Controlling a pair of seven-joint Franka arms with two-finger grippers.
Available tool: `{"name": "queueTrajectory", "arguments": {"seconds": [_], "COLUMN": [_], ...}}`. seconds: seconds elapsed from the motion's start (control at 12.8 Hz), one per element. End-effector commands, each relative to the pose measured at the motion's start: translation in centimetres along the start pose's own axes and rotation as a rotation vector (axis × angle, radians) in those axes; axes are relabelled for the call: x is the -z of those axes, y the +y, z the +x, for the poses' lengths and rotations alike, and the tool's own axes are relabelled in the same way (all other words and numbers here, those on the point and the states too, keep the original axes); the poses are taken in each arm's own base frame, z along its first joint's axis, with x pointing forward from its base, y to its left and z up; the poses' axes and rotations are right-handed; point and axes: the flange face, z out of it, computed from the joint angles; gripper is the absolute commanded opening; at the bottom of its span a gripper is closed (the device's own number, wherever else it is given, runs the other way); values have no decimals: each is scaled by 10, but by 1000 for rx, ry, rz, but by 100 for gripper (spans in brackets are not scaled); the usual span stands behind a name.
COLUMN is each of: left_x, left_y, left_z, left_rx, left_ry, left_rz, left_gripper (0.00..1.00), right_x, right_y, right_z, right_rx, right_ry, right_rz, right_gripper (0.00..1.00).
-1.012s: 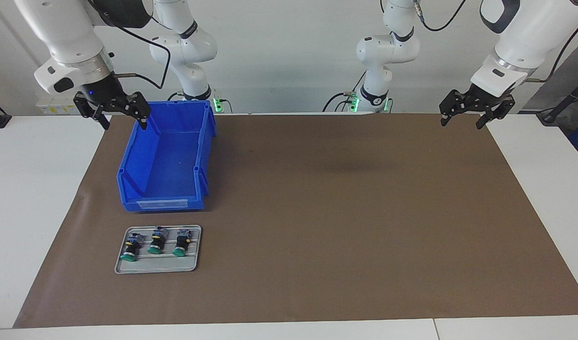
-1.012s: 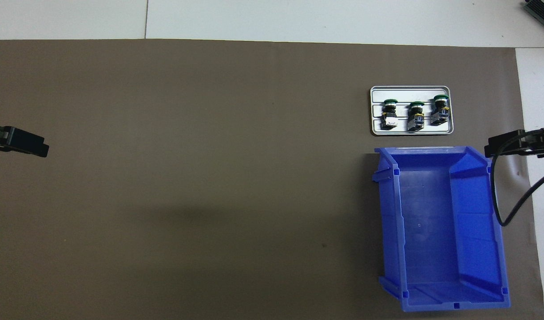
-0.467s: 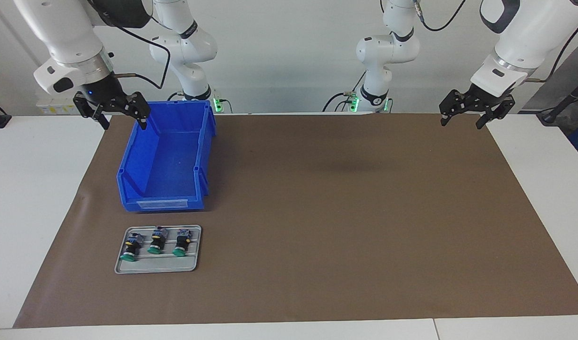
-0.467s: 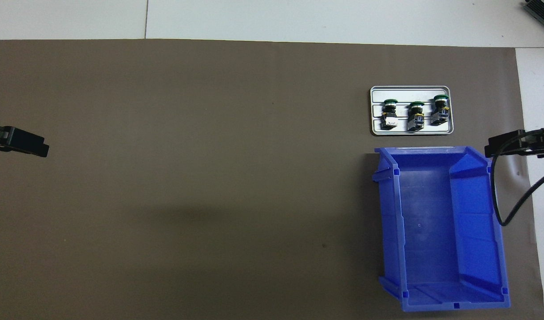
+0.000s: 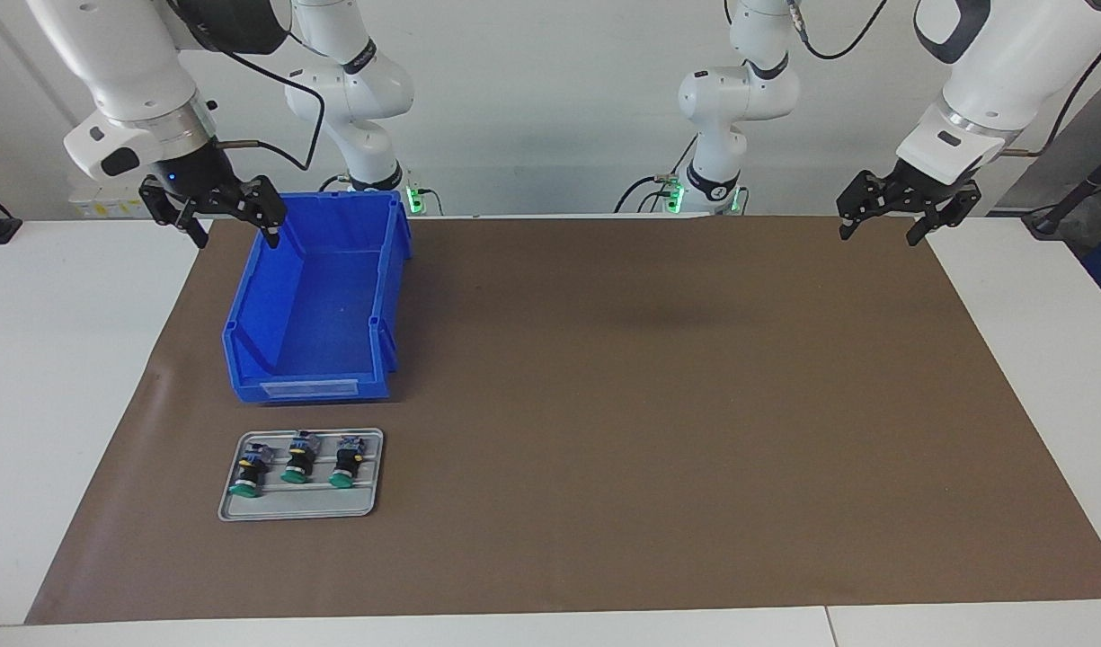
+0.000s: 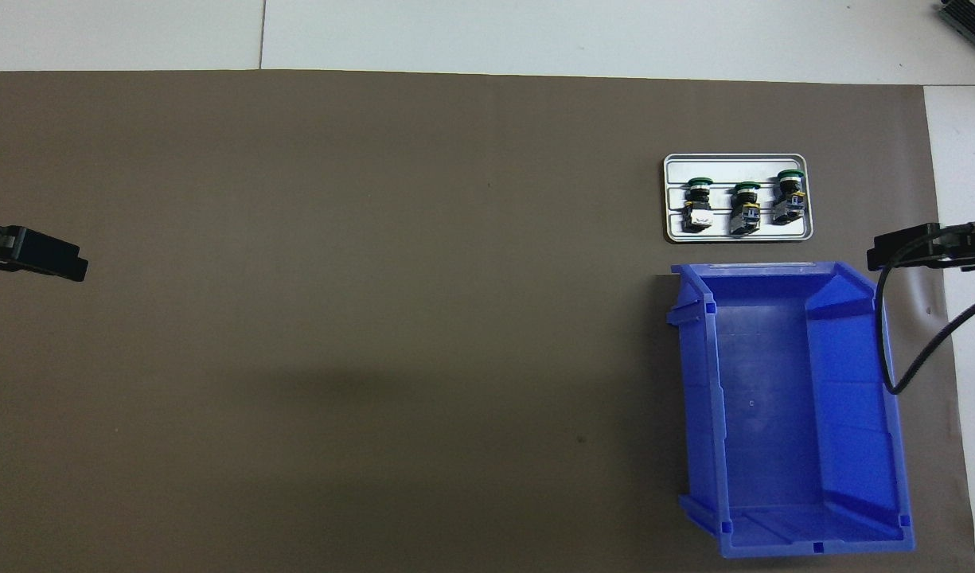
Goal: Place and press button with both arms
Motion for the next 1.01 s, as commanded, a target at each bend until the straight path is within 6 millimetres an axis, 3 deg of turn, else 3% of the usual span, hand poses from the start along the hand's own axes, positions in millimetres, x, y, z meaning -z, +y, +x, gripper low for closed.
{"name": "queueTrajectory", "arguments": {"seconds": [0.0,0.16,0.31,0.39,0.62,0.78,0.93], "left_x": [1,1,0,0,1,0,0], "left_y": [-1,-1,-1,-1,-1,-1,-1], "left_z": [-9,-9,-8,-8,-9,-8,-8], "left_rx": [11,11,11,11,11,11,11], "left_ry": [0,0,-2,-2,0,-2,-2], "left_rz": [17,17,17,17,17,17,17], "left_gripper": [100,100,100,100,100,100,100], "right_x": [-23,-46,-81,-103,-172,-218,-243], "right_y": [0,-2,-19,-28,-27,-24,-14], "right_z": [8,26,57,71,108,119,122], "right_rx": [16,21,42,49,32,4,-29], "right_ry": [53,87,135,153,205,192,183], "right_rz": [-9,-13,-13,-11,-25,-31,-12], "right_gripper": [100,100,100,100,100,100,100]}}
